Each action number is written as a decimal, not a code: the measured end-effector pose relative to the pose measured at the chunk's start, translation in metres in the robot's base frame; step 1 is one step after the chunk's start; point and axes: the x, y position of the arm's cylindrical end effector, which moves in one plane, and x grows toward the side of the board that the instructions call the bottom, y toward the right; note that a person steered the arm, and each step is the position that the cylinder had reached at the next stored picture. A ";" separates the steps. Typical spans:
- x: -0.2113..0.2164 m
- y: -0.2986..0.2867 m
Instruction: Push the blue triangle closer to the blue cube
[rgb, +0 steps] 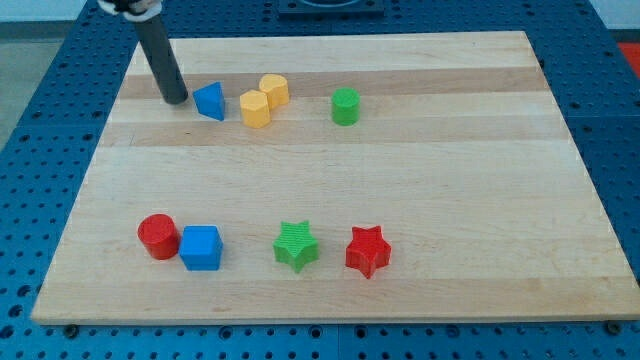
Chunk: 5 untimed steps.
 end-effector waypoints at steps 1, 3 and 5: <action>-0.009 0.022; 0.009 0.047; 0.037 0.052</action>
